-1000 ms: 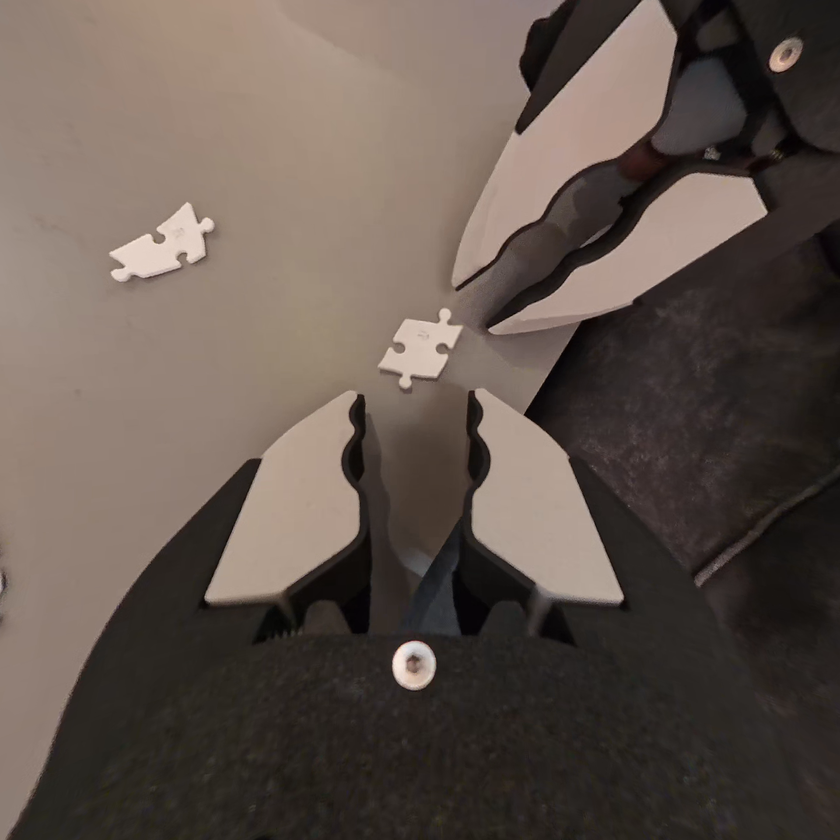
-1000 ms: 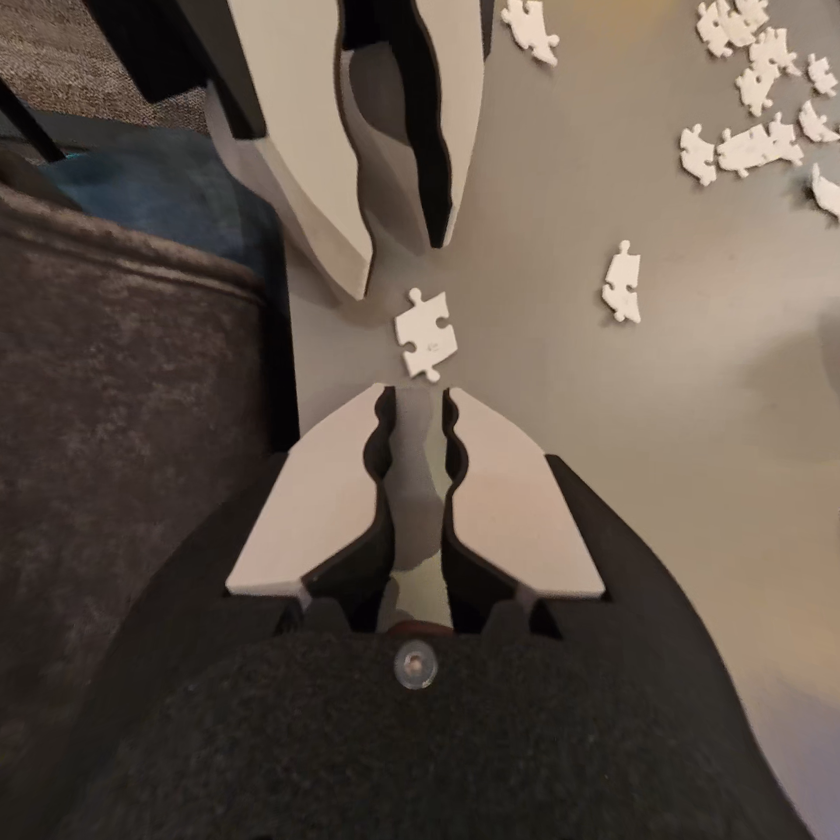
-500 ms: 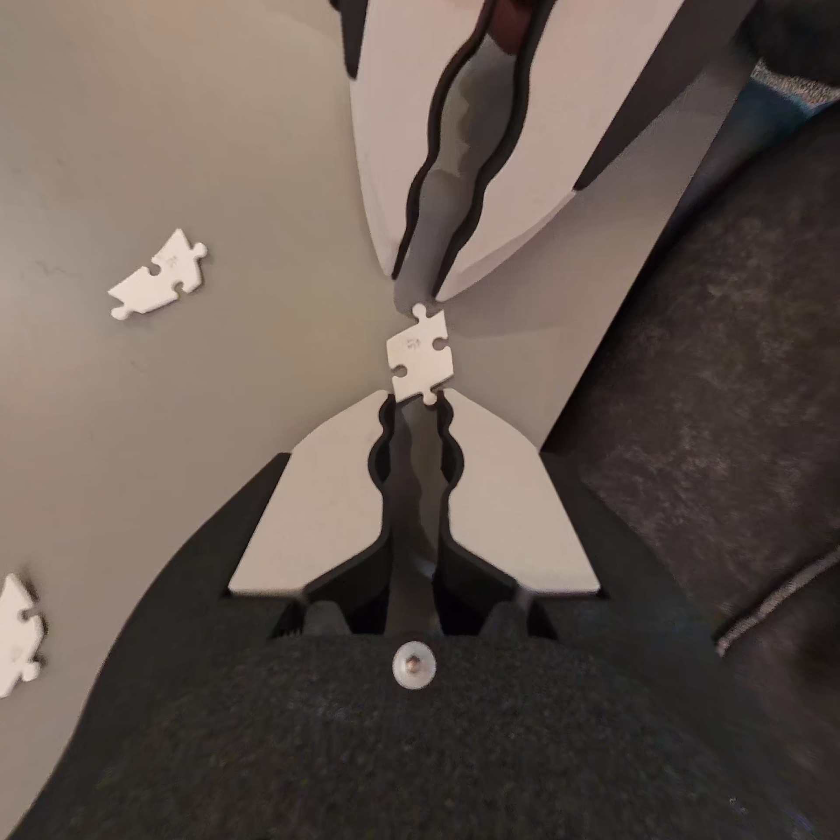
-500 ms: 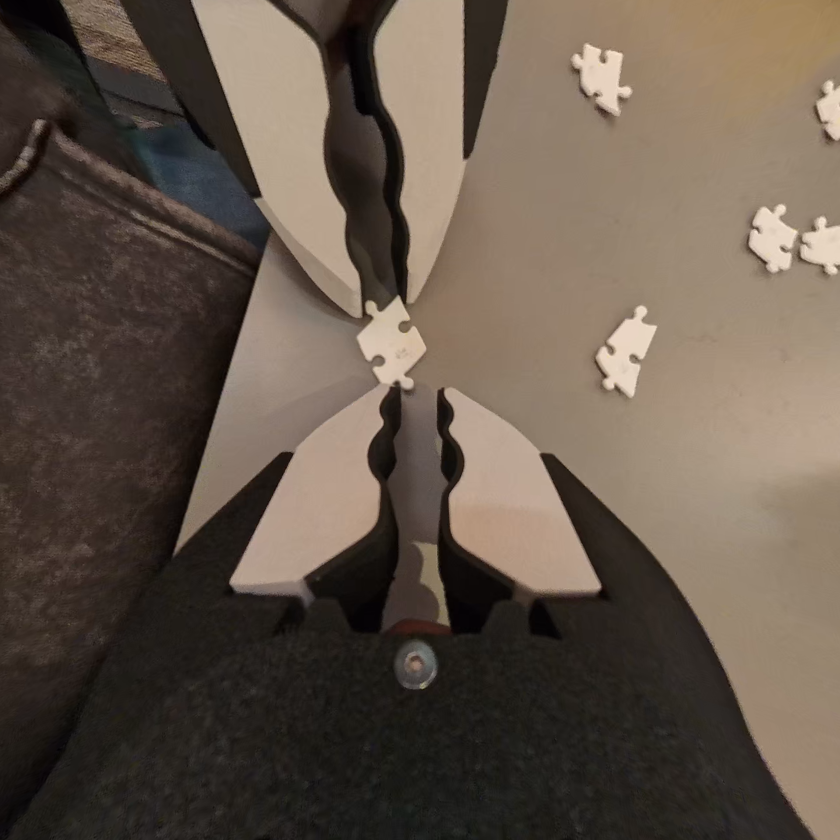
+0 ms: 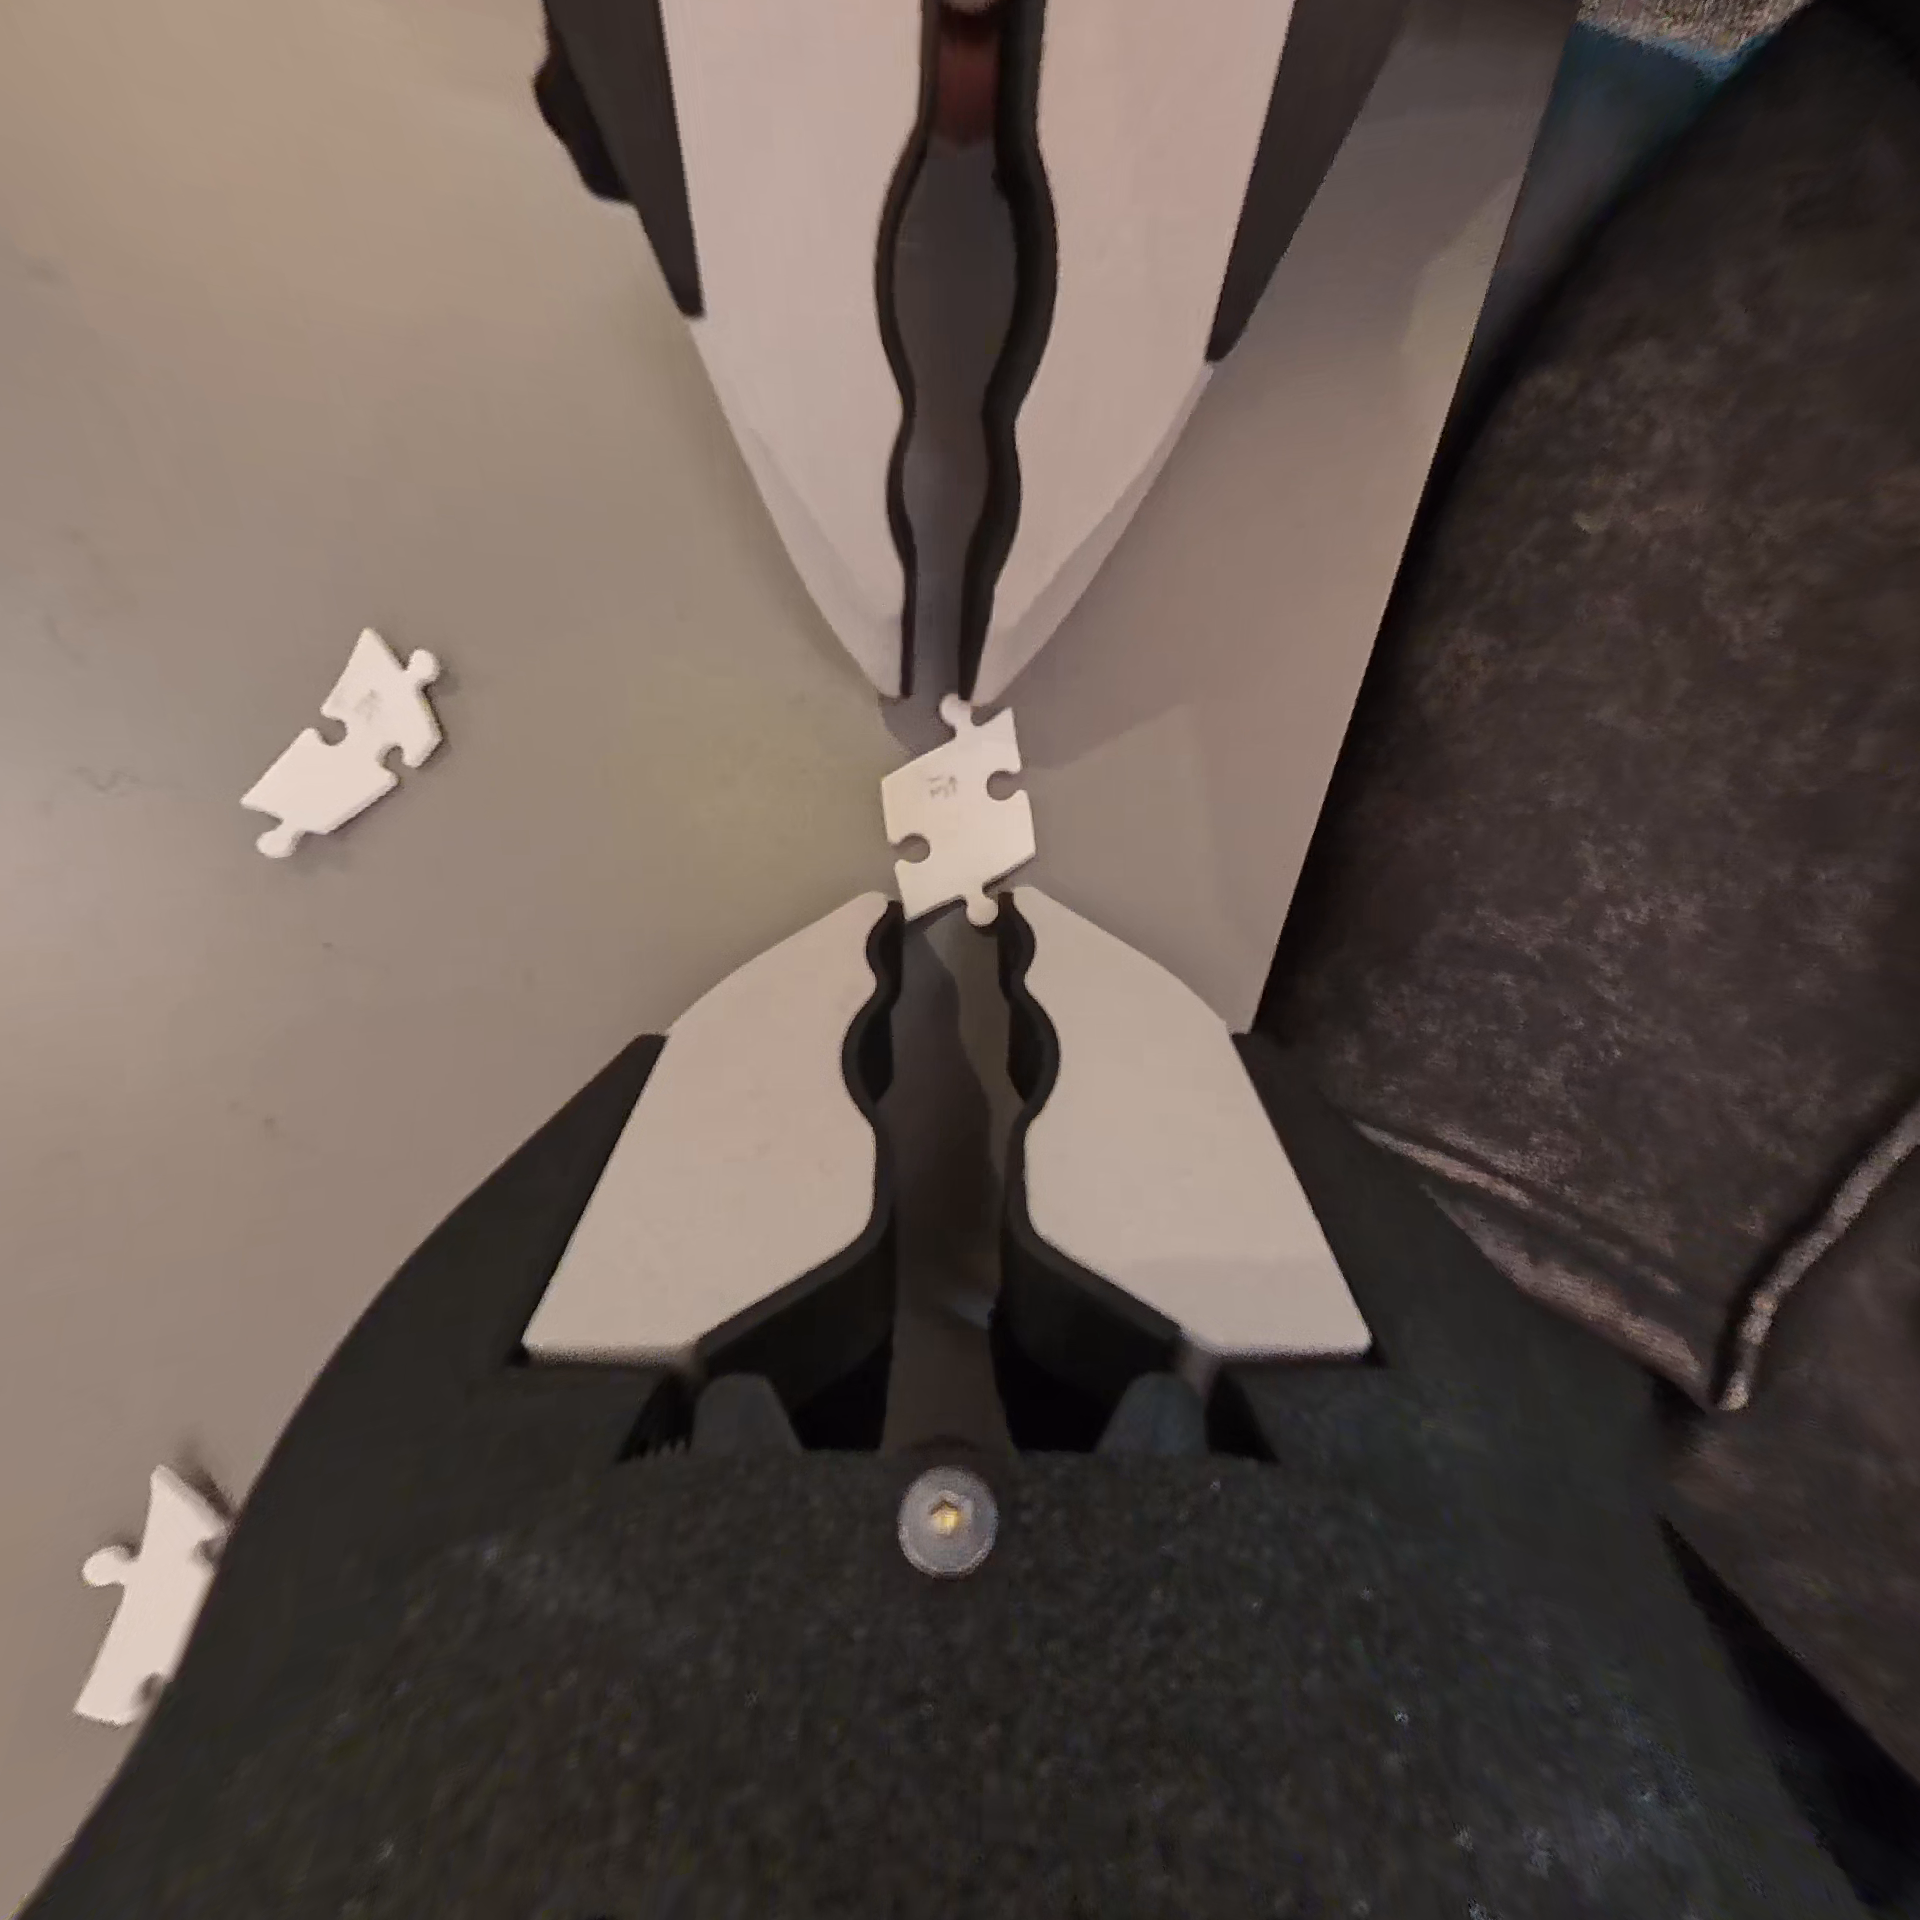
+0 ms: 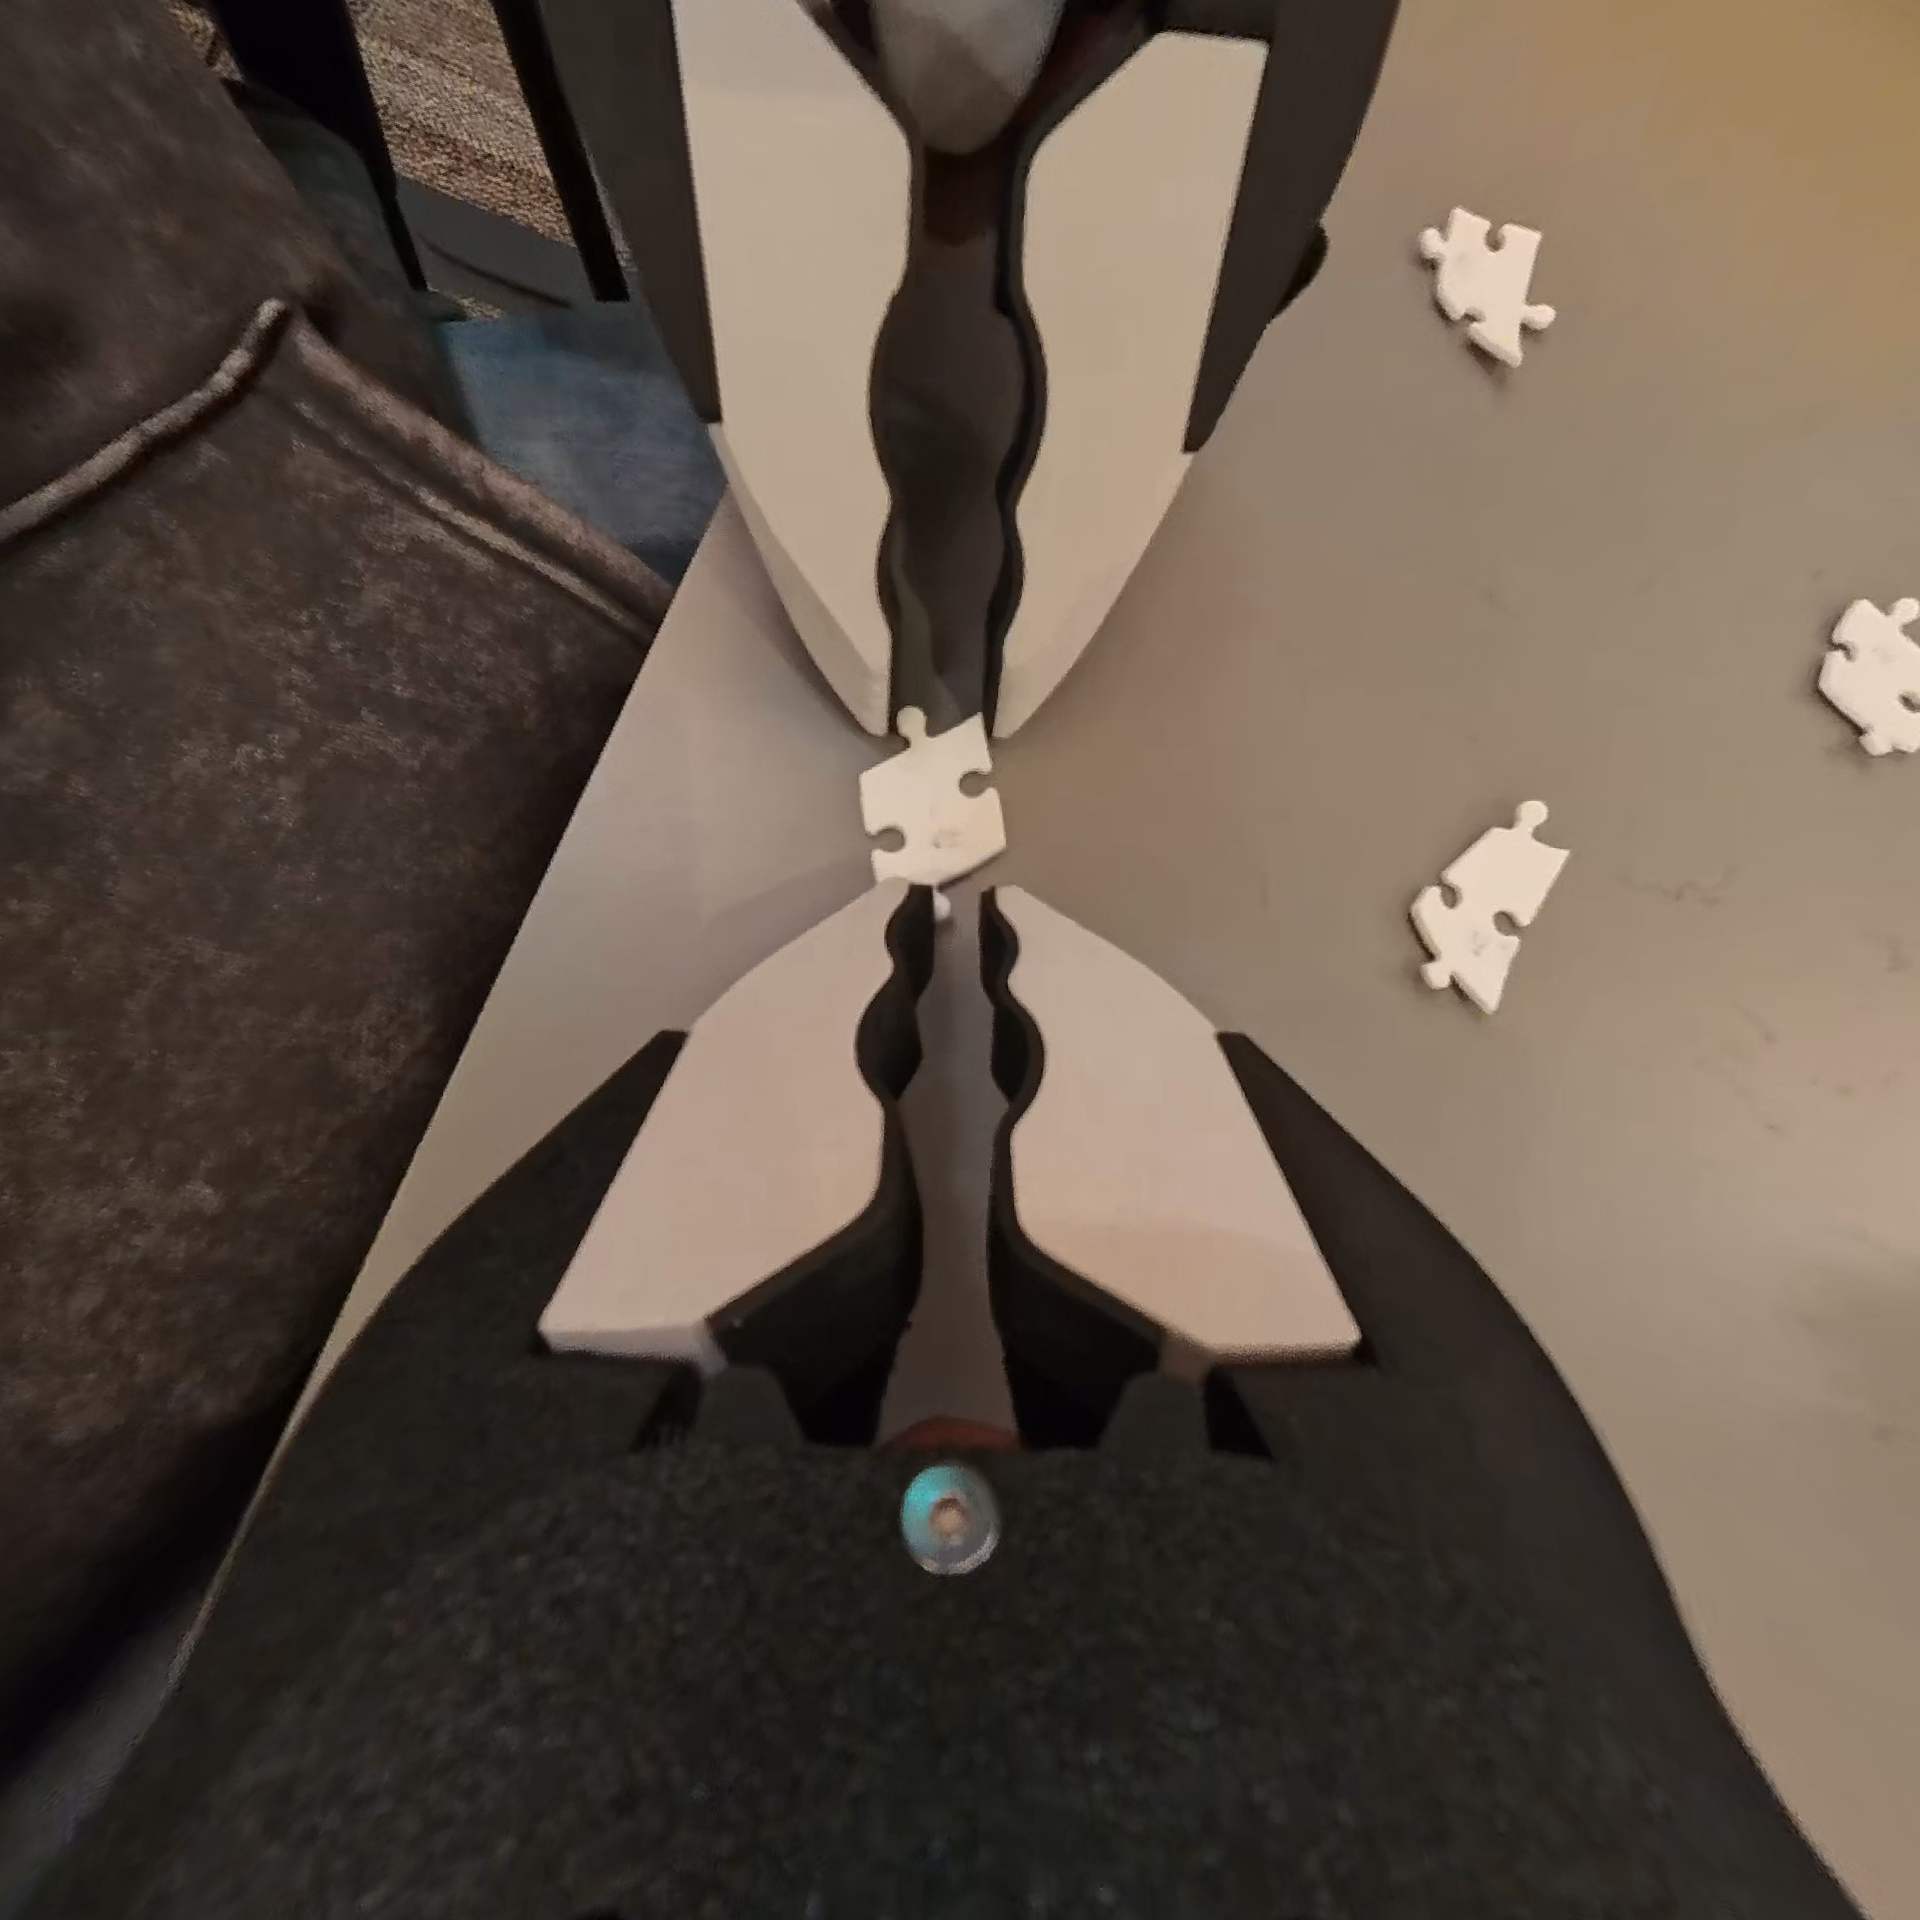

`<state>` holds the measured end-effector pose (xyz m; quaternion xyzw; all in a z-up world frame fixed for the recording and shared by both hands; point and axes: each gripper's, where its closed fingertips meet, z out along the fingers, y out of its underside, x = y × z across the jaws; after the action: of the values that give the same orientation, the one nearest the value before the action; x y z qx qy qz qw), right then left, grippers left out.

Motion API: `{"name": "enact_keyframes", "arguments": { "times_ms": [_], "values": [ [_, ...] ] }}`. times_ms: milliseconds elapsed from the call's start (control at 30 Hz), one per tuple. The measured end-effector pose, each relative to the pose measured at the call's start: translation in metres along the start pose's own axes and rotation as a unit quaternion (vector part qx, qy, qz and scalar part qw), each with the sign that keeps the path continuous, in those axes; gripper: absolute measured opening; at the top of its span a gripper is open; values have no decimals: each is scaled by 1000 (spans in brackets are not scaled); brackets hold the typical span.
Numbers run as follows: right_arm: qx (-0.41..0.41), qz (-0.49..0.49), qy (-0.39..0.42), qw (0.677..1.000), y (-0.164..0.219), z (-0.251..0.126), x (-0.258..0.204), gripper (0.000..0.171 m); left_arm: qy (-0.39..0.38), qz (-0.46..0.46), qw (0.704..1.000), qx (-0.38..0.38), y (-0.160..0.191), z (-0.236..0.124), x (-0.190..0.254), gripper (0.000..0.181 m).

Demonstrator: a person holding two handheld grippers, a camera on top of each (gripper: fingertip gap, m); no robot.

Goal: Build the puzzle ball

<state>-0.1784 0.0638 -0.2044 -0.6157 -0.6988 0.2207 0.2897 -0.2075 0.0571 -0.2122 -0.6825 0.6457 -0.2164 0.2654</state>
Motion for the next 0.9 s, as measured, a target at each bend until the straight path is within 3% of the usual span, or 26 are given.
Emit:
{"name": "enact_keyframes", "arguments": {
  "times_ms": [533, 900],
  "values": [
    [-2, 18, -21, 1000, 4, 7, -9, 5, 8, 25, 1000, 2, 0, -3, 0, 17],
    [-12, 16, 47, 999, 3, -3, -3, 5, -27, 19, 999, 2, 2, -6, -8, 24]
  ]
}}
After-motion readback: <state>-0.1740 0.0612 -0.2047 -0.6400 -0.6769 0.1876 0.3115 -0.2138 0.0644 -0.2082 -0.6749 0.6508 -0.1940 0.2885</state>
